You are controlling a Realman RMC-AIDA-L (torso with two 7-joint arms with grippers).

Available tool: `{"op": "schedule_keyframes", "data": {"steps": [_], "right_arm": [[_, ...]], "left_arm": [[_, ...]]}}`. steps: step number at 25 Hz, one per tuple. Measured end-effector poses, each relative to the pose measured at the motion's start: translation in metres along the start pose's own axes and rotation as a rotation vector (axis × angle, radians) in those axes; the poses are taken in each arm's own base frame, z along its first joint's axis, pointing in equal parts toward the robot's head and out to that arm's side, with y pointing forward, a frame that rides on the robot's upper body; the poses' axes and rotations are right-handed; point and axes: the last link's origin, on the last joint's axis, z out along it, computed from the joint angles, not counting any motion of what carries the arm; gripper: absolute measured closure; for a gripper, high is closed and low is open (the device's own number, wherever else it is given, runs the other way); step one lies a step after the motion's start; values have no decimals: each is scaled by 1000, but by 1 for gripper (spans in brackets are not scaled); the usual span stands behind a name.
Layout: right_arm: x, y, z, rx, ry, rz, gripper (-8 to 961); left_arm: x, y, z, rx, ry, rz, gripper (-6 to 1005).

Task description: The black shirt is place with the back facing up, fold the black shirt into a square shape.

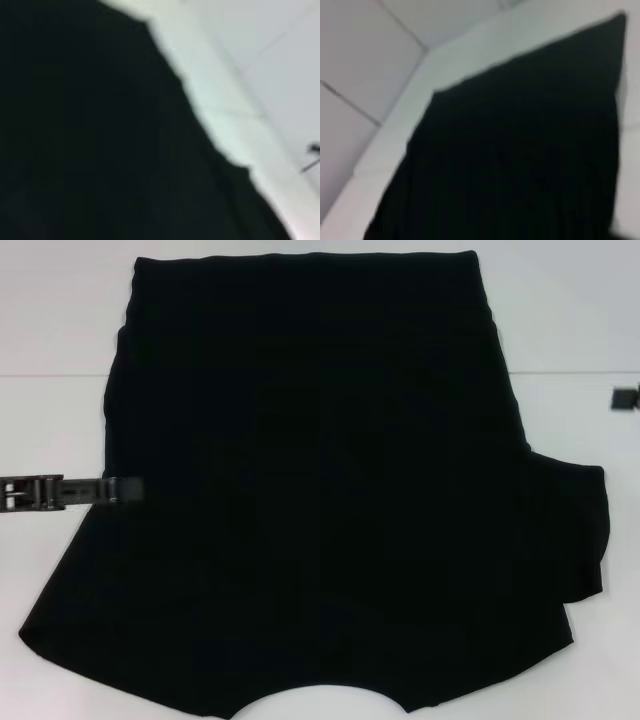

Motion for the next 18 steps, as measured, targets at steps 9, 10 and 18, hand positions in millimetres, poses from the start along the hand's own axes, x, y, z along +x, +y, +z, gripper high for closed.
{"op": "schedule_keyframes", "data": {"steps": [9,10,18], "right_arm": [[32,-24,-33,122,141,168,125],[35,-26,-34,128,145,180,125],[57,-26,-17,137,225,212,199]], "left_arm": [[-3,6,18,-83,112,75,213],[-2,6,19,-85,112,75,214],[5,8,27,-92,120,81,221]]}}
